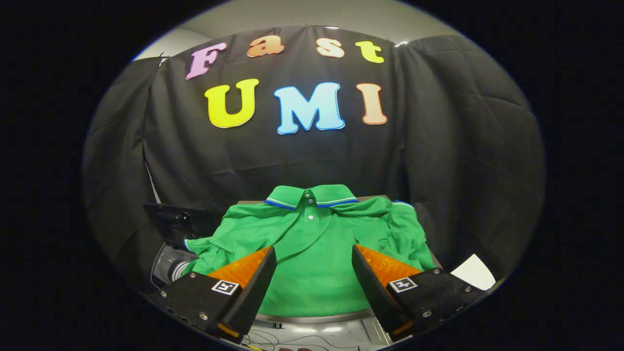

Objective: Put the clothes into the washing machine and then close the washing machine lid.

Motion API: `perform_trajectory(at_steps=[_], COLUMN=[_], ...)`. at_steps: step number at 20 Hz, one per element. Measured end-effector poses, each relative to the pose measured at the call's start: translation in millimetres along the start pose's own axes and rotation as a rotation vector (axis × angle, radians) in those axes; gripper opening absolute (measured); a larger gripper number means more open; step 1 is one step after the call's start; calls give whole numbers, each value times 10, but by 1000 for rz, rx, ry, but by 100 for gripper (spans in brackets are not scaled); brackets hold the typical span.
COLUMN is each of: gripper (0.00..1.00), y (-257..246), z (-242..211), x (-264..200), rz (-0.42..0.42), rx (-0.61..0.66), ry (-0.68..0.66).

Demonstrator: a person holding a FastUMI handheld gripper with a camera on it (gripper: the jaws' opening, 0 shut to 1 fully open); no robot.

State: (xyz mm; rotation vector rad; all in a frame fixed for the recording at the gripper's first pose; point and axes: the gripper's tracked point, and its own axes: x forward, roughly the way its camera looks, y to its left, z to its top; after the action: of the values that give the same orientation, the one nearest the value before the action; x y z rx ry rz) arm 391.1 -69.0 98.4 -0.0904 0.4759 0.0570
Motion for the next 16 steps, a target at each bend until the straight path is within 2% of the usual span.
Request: perform_trajectory(at_steps=[6, 10, 16], gripper=[96, 96, 93], y=[23, 80, 63], z=[-130, -210, -271], x=[449, 577, 631], rz=[60, 99, 92], rx=[18, 101, 7], ry=[177, 226, 244])
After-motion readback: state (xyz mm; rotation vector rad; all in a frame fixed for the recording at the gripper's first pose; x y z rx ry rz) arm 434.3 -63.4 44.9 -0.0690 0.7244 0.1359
